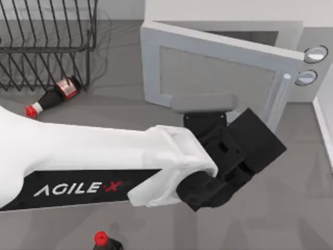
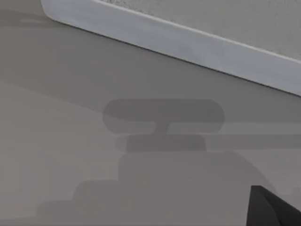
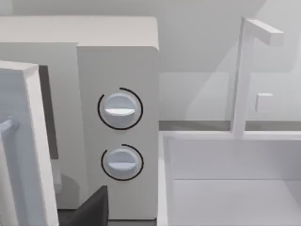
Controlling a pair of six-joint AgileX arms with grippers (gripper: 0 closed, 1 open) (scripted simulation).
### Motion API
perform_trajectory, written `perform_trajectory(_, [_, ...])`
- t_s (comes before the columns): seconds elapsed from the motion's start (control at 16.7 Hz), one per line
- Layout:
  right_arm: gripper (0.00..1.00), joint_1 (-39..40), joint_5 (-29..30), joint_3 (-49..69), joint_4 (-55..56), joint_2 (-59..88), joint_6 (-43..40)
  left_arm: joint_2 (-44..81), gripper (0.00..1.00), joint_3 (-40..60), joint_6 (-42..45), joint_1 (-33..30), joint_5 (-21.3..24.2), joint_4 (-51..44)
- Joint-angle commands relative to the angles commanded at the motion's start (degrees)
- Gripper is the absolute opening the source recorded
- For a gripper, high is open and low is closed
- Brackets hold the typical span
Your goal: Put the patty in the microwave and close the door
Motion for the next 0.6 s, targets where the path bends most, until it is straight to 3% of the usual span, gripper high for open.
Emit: perform_trajectory(0.6, [1.00,0.00,0.00,0.00,0.00,0.00,0.00,11.94,0.00,17.91,-4.77,-4.19,-2.11,-8.33])
